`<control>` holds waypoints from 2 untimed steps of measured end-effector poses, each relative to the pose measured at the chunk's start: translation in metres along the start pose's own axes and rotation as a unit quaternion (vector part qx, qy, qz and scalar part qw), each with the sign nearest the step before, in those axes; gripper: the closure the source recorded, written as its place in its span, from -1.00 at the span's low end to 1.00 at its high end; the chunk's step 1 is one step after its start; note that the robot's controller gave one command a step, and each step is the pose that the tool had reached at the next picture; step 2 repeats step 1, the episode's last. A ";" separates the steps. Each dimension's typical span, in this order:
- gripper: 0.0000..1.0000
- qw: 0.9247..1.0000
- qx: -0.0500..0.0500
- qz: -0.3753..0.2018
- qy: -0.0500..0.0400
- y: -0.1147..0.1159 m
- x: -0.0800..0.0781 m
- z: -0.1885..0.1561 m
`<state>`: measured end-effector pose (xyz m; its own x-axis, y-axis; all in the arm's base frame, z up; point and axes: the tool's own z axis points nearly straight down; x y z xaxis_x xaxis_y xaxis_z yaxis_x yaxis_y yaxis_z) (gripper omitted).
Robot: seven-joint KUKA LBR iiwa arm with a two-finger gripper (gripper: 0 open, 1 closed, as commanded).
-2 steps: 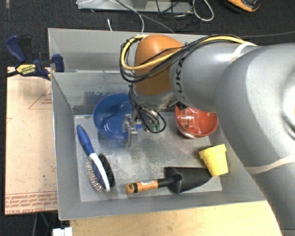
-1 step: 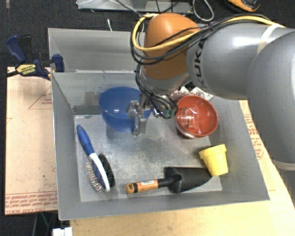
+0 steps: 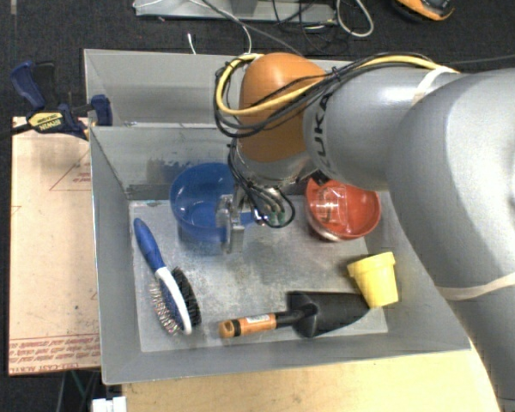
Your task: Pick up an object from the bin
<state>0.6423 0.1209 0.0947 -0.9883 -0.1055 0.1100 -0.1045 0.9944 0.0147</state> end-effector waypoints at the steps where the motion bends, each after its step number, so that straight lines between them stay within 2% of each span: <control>1: 1.00 1.000 -0.003 0.008 0.003 -0.008 0.002 0.015; 2: 1.00 1.000 -0.003 0.008 0.003 -0.008 0.002 0.015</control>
Offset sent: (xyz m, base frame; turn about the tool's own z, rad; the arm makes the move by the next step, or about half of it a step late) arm -0.0209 -0.0047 -0.0247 -0.3399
